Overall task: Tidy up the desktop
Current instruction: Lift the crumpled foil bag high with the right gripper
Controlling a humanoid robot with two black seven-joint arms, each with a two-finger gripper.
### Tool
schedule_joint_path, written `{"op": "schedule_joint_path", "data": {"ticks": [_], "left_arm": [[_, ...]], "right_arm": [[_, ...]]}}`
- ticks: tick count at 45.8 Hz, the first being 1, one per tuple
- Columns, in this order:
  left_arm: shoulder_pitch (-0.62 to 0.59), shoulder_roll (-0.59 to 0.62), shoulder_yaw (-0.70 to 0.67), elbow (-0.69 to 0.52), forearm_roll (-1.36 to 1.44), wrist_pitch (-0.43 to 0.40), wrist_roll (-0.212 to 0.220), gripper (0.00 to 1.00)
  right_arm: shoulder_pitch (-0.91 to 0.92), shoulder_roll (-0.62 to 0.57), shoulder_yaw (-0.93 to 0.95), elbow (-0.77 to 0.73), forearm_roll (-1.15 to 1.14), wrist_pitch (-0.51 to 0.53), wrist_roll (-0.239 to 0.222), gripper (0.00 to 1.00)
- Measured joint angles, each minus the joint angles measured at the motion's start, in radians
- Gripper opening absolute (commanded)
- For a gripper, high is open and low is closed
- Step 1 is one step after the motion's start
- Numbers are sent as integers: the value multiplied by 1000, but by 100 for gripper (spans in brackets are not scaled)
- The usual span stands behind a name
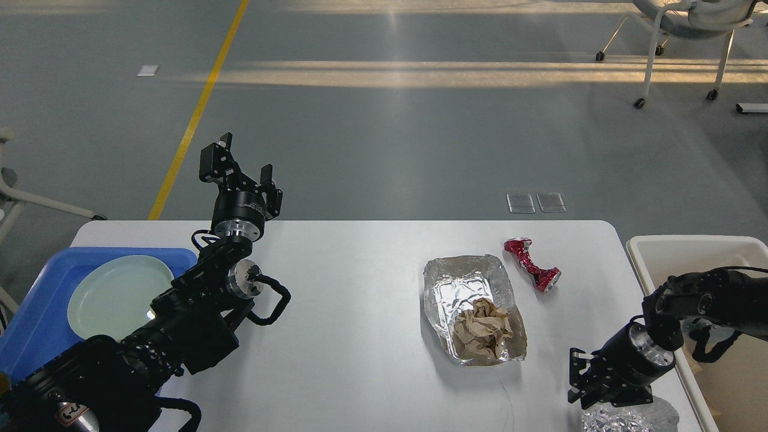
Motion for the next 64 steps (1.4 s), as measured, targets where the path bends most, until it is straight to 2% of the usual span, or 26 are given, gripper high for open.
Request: {"op": "schedule_joint_path", "data": {"ticks": [13,27,42,53,64], "left_arm": [[0,0,0,0,0,0,0,99],[0,0,0,0,0,0,0,99],[0,0,0,0,0,0,0,99],[0,0,0,0,0,0,0,99],[0,0,0,0,0,0,0,99]], "right_arm": [[94,-8,0,0,0,84,2,0],[349,-37,-2,0,-3,244,2,0],[754,-50,13,0,-2,251,2,0],[1025,-51,114,0,1,251,2,0],[1199,-86,225,9,4,251,0,0]]}}
